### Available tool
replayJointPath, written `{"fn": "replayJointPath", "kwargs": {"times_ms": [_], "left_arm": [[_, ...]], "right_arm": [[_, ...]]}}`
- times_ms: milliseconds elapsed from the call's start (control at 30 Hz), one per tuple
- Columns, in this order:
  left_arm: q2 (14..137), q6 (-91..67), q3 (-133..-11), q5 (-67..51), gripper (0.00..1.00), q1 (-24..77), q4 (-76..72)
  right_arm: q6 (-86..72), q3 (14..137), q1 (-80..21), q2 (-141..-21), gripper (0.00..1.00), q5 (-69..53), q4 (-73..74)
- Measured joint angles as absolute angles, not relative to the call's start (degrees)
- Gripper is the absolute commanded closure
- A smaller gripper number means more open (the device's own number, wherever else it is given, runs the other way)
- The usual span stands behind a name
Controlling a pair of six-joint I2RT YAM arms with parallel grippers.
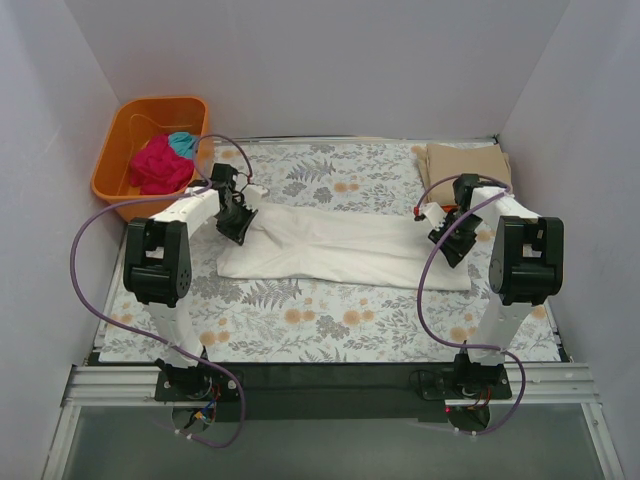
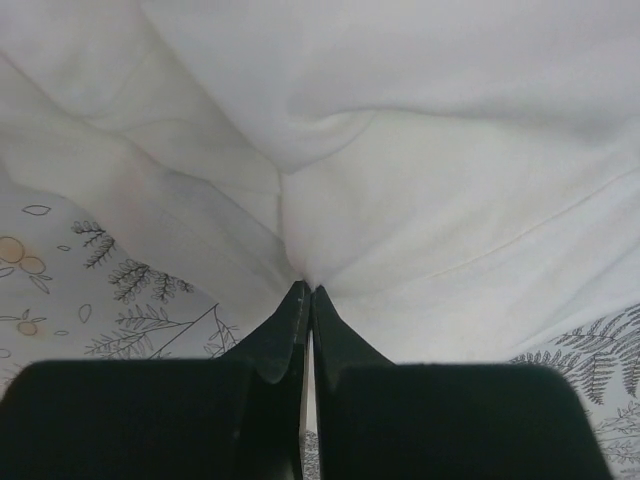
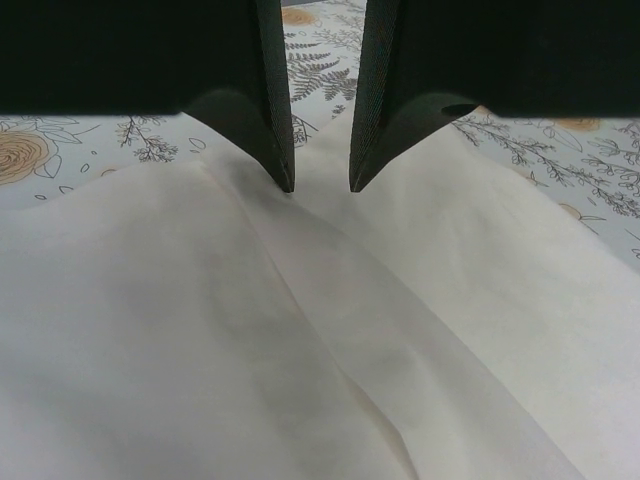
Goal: Fold and stack the t-shirts
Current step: Fold the tshirt
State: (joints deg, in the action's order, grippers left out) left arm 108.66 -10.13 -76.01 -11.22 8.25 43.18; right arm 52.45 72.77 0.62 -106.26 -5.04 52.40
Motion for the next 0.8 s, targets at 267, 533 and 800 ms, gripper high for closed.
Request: {"fn": "replayJointPath", "kwargs": {"times_ms": [267,533,800], "left_arm": [[108.66,-7.57,-77.65,-9.37,0.98,6.13,43.77],[108.81,-6.22,-79.42,-9.93,0.62,4.73,46.54],[108.99,-10.57,-89.06,-13.19,0.64,5.93,48.82]], "right_arm": [[52.47,72.29,0.62,-106.26,0.7,-4.23,52.34],[52.45,72.6,0.6,-106.24,0.68,-4.34,52.58],[52.25,79.18,0.6,-104.92,0.81,-5.8,53.49]]}}
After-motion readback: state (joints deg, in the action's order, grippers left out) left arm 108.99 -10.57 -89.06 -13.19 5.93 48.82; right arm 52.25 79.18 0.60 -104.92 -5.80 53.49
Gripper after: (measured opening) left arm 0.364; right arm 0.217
